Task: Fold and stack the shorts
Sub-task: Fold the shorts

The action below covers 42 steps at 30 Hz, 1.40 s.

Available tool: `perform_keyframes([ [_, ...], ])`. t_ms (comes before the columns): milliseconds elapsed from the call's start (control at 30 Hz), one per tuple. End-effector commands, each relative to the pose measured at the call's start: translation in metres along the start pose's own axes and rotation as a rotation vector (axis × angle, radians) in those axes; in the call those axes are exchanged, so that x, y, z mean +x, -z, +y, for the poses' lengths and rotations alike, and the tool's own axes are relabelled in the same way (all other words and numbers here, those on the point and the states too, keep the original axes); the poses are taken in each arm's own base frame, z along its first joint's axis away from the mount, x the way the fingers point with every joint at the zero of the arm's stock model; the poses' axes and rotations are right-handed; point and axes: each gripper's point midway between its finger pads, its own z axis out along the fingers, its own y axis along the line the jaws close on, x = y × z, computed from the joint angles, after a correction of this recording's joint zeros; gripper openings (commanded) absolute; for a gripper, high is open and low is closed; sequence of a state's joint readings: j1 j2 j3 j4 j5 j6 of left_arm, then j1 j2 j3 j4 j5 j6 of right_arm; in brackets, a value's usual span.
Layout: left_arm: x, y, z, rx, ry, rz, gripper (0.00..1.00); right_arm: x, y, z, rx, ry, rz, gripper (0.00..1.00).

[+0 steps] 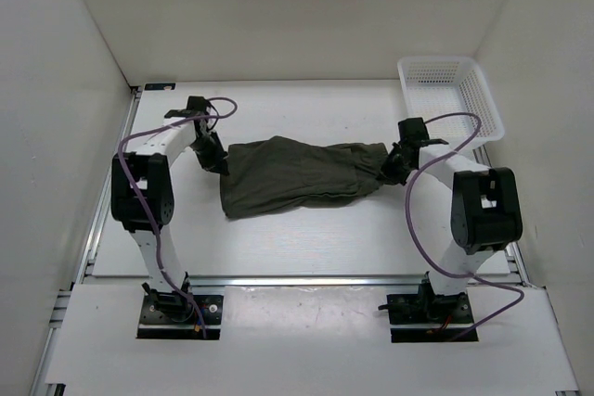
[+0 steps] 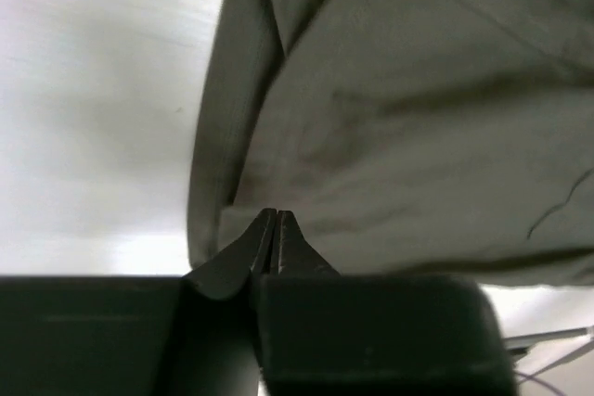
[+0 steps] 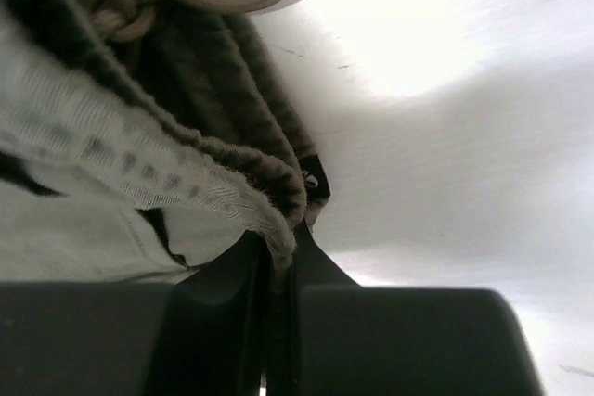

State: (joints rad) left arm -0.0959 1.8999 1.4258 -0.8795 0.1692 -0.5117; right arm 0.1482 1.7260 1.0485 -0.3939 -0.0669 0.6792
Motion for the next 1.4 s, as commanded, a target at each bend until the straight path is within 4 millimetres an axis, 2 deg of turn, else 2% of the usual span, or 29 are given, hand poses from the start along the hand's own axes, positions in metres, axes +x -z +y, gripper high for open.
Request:
perform_keyframes([
  [0, 0.005, -0.004, -0.014, 0.006, -0.038, 0.010, 0.10, -0.012, 0.030, -0.016, 0.081, 0.032, -0.099, 0.00],
  [33, 0.003, -0.008, -0.014, 0.007, -0.039, 0.007, 0.10, -0.016, 0.037, -0.023, 0.121, 0.057, -0.130, 0.00],
  [67, 0.010, -0.012, -0.013, -0.008, -0.049, 0.018, 0.10, -0.022, 0.050, -0.022, 0.124, 0.070, -0.165, 0.00],
  [100, 0.014, -0.011, -0.017, -0.001, -0.052, 0.014, 0.10, -0.019, 0.056, -0.030, 0.156, 0.081, -0.159, 0.00],
  [233, 0.031, -0.003, -0.021, 0.003, -0.066, 0.006, 0.10, -0.026, 0.083, -0.035, 0.197, 0.152, -0.199, 0.00],
  [367, 0.047, 0.008, -0.030, 0.021, -0.072, -0.015, 0.10, -0.040, 0.105, -0.025, 0.197, 0.189, -0.260, 0.00],
  [500, 0.039, 0.002, -0.034, 0.014, -0.061, -0.022, 0.10, -0.055, 0.123, 0.001, 0.185, 0.262, -0.323, 0.00],
  [533, 0.029, 0.002, -0.039, 0.017, -0.063, -0.042, 0.10, -0.056, 0.127, 0.005, 0.184, 0.269, -0.333, 0.00],
  [567, 0.026, -0.008, -0.038, -0.003, -0.051, -0.029, 0.10, -0.057, 0.125, 0.010, 0.181, 0.286, -0.330, 0.00],
  [633, 0.017, -0.016, -0.042, -0.008, -0.052, -0.038, 0.10, -0.065, 0.130, 0.024, 0.164, 0.296, -0.356, 0.00],
  [667, 0.009, -0.021, -0.047, -0.006, -0.052, -0.040, 0.10, -0.060, 0.128, 0.031, 0.160, 0.317, -0.342, 0.00],
  [833, 0.009, -0.039, -0.061, 0.014, -0.069, 0.000, 0.10, -0.066, 0.143, 0.068, 0.124, 0.410, -0.390, 0.00],
  [900, 0.015, -0.044, -0.064, 0.017, -0.076, 0.020, 0.10, -0.060, 0.144, 0.084, 0.117, 0.462, -0.393, 0.00],
  [933, 0.018, -0.048, -0.064, 0.019, -0.074, 0.037, 0.10, -0.058, 0.148, 0.102, 0.088, 0.497, -0.403, 0.00],
  [1000, 0.019, -0.051, -0.062, 0.014, -0.073, 0.045, 0.10, -0.052, 0.150, 0.112, 0.098, 0.528, -0.401, 0.00],
  [1033, 0.019, -0.051, -0.063, 0.014, -0.064, 0.045, 0.10, -0.046, 0.152, 0.130, 0.084, 0.569, -0.409, 0.00],
  [1067, 0.022, -0.052, -0.066, 0.015, -0.074, 0.048, 0.10, -0.042, 0.153, 0.138, 0.080, 0.587, -0.411, 0.00],
  [1100, 0.021, -0.052, -0.065, 0.006, -0.063, 0.041, 0.10, -0.038, 0.147, 0.144, 0.097, 0.623, -0.404, 0.00],
  [1133, 0.021, -0.052, -0.065, 0.006, -0.063, 0.041, 0.10, -0.023, 0.147, 0.158, 0.081, 0.666, -0.399, 0.00],
  [1167, 0.021, -0.052, -0.065, 0.006, -0.063, 0.041, 0.10, -0.022, 0.153, 0.173, 0.058, 0.685, -0.421, 0.00],
  [1200, 0.021, -0.052, -0.065, 0.006, -0.063, 0.041, 0.10, -0.005, 0.147, 0.186, 0.044, 0.729, -0.400, 0.00],
  [1267, 0.021, -0.052, -0.065, 0.006, -0.063, 0.041, 0.10, 0.006, 0.153, 0.209, 0.003, 0.769, -0.408, 0.00],
  [1300, 0.021, -0.052, -0.065, 0.006, -0.063, 0.041, 0.10, 0.022, 0.146, 0.218, 0.002, 0.823, -0.392, 0.00],
  [1367, 0.021, -0.052, -0.065, 0.006, -0.063, 0.041, 0.10, 0.036, 0.145, 0.233, -0.022, 0.864, -0.388, 0.00],
])
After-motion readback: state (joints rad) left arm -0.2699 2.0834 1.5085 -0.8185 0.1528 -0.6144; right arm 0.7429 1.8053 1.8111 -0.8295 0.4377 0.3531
